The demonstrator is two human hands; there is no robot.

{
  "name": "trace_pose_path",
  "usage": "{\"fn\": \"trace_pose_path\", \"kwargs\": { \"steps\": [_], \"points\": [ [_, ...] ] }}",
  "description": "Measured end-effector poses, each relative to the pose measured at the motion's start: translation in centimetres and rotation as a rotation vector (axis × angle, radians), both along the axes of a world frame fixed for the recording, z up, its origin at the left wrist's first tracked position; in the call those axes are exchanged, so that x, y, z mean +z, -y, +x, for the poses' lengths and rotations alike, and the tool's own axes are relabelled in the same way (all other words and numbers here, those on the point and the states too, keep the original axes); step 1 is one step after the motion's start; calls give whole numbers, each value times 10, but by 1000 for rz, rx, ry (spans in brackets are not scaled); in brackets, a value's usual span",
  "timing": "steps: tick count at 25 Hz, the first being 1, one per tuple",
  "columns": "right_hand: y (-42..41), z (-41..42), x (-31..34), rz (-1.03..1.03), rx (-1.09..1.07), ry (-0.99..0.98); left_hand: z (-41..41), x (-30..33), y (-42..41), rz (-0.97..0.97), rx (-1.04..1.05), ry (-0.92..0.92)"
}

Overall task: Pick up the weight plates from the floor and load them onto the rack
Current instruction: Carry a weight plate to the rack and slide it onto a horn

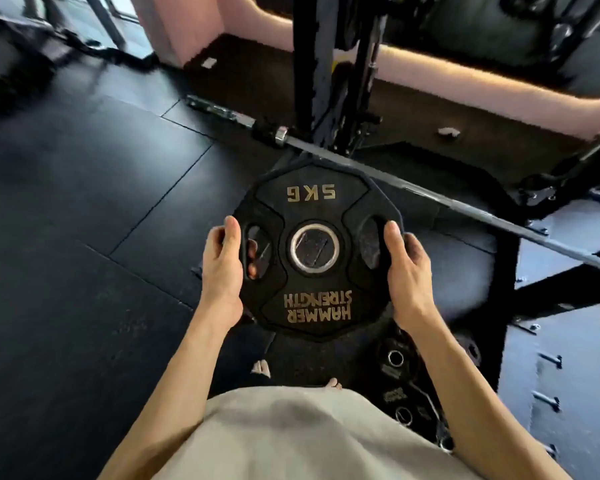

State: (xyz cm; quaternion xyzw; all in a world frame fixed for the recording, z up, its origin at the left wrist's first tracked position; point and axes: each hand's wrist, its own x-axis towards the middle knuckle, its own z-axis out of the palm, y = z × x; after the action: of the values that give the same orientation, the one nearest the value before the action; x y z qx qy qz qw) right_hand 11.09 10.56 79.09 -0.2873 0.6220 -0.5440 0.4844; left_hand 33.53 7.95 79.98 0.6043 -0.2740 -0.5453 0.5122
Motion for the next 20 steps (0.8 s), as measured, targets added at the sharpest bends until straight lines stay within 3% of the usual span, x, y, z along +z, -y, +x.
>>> {"fn": "trace_pose_path", "kwargs": {
  "steps": [8,13,20],
  "points": [
    [33,220,27,-122,367,-37,215,36,-55,-106,367,28],
    [38,375,36,-148,434,-78,363,56,-70,-179,422,51],
    [89,508,53,-204,486,-105,489,71,-34,-220,480,45]
  ]
}}
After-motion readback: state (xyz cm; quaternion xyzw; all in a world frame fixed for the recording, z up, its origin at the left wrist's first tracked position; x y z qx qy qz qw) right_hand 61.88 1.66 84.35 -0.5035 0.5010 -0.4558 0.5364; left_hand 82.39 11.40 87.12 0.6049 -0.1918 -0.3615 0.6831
